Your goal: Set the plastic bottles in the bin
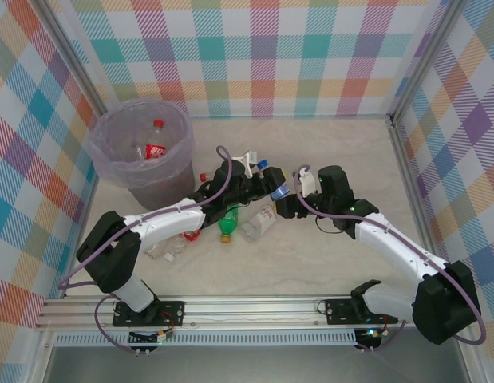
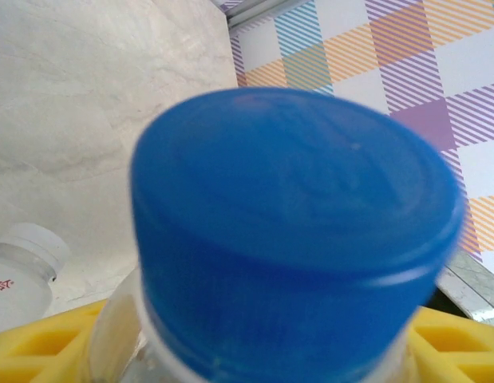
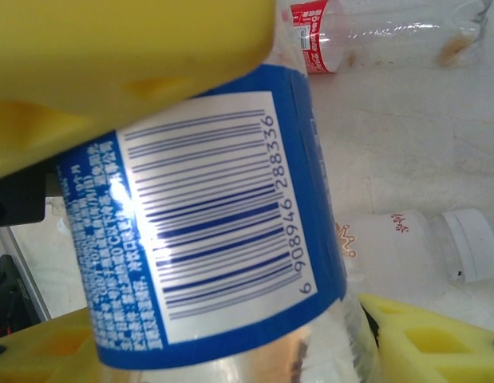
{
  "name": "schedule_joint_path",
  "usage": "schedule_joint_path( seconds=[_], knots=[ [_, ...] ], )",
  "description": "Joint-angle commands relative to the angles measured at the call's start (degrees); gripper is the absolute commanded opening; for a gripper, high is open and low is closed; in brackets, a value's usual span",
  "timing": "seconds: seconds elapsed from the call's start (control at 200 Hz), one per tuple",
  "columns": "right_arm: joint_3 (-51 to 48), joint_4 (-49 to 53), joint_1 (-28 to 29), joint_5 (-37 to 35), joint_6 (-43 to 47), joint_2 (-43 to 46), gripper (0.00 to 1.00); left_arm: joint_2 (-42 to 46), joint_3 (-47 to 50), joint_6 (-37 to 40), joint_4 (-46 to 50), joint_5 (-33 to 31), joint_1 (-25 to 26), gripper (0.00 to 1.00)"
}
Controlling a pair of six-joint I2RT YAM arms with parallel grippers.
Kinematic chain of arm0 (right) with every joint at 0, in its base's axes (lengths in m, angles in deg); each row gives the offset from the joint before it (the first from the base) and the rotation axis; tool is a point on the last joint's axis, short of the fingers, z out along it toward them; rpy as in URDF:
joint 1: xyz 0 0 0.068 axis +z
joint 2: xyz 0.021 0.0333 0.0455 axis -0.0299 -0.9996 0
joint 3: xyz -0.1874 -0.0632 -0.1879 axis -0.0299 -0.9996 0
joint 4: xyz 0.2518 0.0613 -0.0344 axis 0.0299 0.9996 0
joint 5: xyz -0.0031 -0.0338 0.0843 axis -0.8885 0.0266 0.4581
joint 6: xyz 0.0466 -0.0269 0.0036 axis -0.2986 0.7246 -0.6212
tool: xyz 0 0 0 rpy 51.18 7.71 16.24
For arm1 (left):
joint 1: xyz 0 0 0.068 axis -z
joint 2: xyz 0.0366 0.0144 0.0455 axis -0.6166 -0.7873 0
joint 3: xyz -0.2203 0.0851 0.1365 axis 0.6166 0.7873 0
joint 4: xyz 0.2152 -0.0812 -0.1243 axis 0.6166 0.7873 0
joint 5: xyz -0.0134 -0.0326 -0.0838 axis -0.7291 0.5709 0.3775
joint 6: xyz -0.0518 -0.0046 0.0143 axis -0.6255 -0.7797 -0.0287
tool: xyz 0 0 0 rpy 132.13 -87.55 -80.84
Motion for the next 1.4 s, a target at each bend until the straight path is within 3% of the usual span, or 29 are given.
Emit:
schedule_joint_path(
  seconds=[0.0,0.1,0.18,0.335,0.465,0.555,0.63,0.855,1.055,1.17,1.395],
  knots=[
    [1.56,1.14,0.14,-0.67,-0.85,-0.15,0.68,1.17,-1.04,1.62,-0.35,-0.16,0.31,0.63],
    [2.52,4.12,0.18,-2.86,-0.42,1.02,0.78,1.75,-1.69,3.28,1.55,-0.49,0.12,0.58],
    [3.51,7.48,0.18,-4.44,0.88,2.32,1.0,1.85,-3.31,5.66,3.99,-0.08,-0.39,0.55],
    [13.97,21.92,0.02,-14.87,4.27,3.25,0.99,2.42,-10.23,12.31,11.55,2.62,-4.82,0.54],
    [20.59,22.72,-1.82,-21.78,-1.36,6.23,0.99,3.85,-18.42,20.82,21.58,1.54,-7.27,0.54],
    [20.42,16.99,-2.98,-21.59,-11.31,8.93,0.99,4.74,-23.96,26.02,28.68,-0.25,-9.42,0.53],
    [18.89,13.04,-2.99,-17.08,-15.84,9.21,0.99,5.75,-27.89,26.85,31.91,1.4,-13.14,0.52],
    [18.7,14.16,-3.03,-15.58,-17.79,3.48,0.99,10.81,-35.68,31.31,42.92,3.31,-26.39,0.49],
    [19.74,11.61,-2.99,-11.07,-17.64,-1.53,0.99,14.57,-44.3,46.21,58.19,-12.44,-36.9,0.5],
    [20.61,11.82,-3.03,-11.65,-17.09,-3.53,0.99,11.1,-48.59,51.11,65.34,-17.11,-42.29,0.5],
    [21.82,11.48,-2.99,-10.32,-16.06,-5.28,0.99,6.63,-49.85,56.92,72.59,-22.49,-47.21,0.49]
  ],
)
